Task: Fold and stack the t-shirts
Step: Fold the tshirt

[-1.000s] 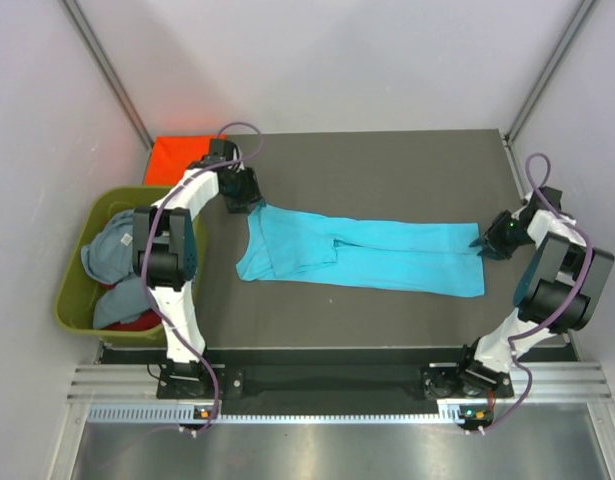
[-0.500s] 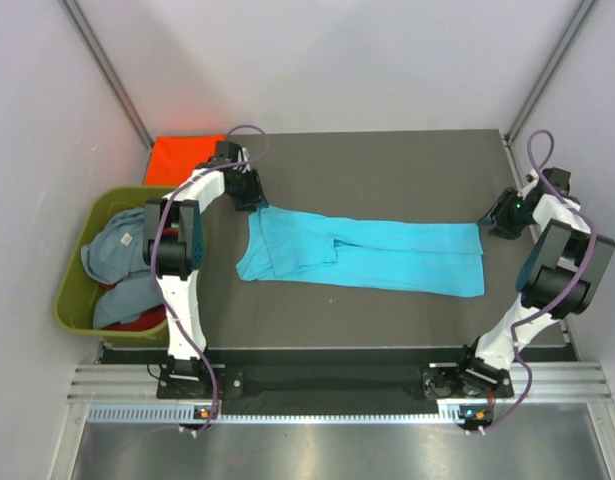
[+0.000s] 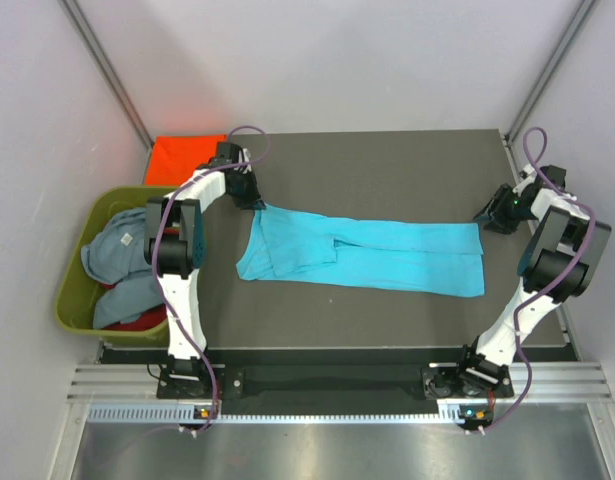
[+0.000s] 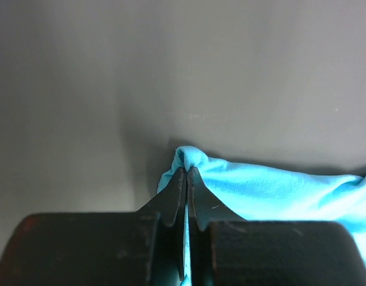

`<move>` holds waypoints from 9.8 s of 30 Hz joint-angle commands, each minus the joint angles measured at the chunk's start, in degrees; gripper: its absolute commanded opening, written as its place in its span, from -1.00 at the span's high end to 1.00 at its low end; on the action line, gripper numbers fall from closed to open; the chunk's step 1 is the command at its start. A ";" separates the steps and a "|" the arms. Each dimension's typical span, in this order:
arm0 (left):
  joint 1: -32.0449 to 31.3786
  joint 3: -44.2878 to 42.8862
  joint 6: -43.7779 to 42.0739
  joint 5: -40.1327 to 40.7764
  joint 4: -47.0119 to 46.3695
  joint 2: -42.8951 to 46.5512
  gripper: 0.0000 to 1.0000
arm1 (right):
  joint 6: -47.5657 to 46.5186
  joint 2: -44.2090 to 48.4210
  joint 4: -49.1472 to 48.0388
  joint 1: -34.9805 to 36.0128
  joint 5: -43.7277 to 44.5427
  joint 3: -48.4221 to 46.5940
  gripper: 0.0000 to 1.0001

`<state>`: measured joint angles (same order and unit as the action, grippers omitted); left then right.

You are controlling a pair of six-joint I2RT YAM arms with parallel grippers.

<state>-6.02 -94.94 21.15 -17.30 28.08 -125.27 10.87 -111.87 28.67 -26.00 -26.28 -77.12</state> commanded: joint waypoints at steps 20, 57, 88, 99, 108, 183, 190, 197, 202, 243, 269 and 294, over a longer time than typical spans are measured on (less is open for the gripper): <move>0.57 -2.09 1.79 0.95 -1.88 -1.11 1.00 | -1.30 -4.05 -0.27 1.57 1.14 -1.98 0.52; -1.36 7.12 2.14 11.24 2.86 16.10 -0.07 | 4.42 9.38 5.96 2.44 23.90 -0.57 0.20; -14.46 29.36 7.15 0.95 0.75 35.09 0.15 | 37.47 -9.15 -32.36 47.62 -20.03 0.04 0.81; -14.28 27.18 6.63 2.09 2.94 35.80 0.14 | 36.94 -10.20 -34.12 48.85 -20.12 6.63 0.81; -13.67 24.45 7.15 3.32 5.14 37.64 0.10 | 30.88 -7.05 -22.62 48.68 -18.02 0.32 0.77; -12.87 46.28 34.86 27.92 -14.37 32.66 1.00 | -0.86 36.47 13.00 35.05 -3.16 19.38 -0.88; -11.47 31.85 25.36 32.50 -10.67 22.89 1.00 | 0.11 33.39 12.29 35.14 -1.67 18.50 -0.88; -7.78 15.33 17.01 31.72 -11.37 10.24 1.00 | 1.17 27.33 12.56 35.05 0.26 13.76 -0.89; -5.41 0.21 9.89 33.20 -13.30 -0.66 1.00 | 2.13 20.83 12.91 35.23 1.06 8.93 -0.89; -29.91 45.35 49.67 18.87 -10.93 51.62 -0.18 | 2.49 31.71 11.41 27.32 0.80 19.73 -0.55; -57.17 39.13 77.11 22.93 -26.06 22.44 0.02 | 1.08 45.52 16.69 29.43 -2.46 23.86 -0.60; -55.25 45.19 83.28 23.72 -32.13 18.48 0.89 | -0.50 45.52 17.04 31.36 -0.09 24.83 -0.99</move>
<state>-62.52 -51.59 106.06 5.13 -6.00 -105.93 11.53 -67.55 46.09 4.69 -27.11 -52.05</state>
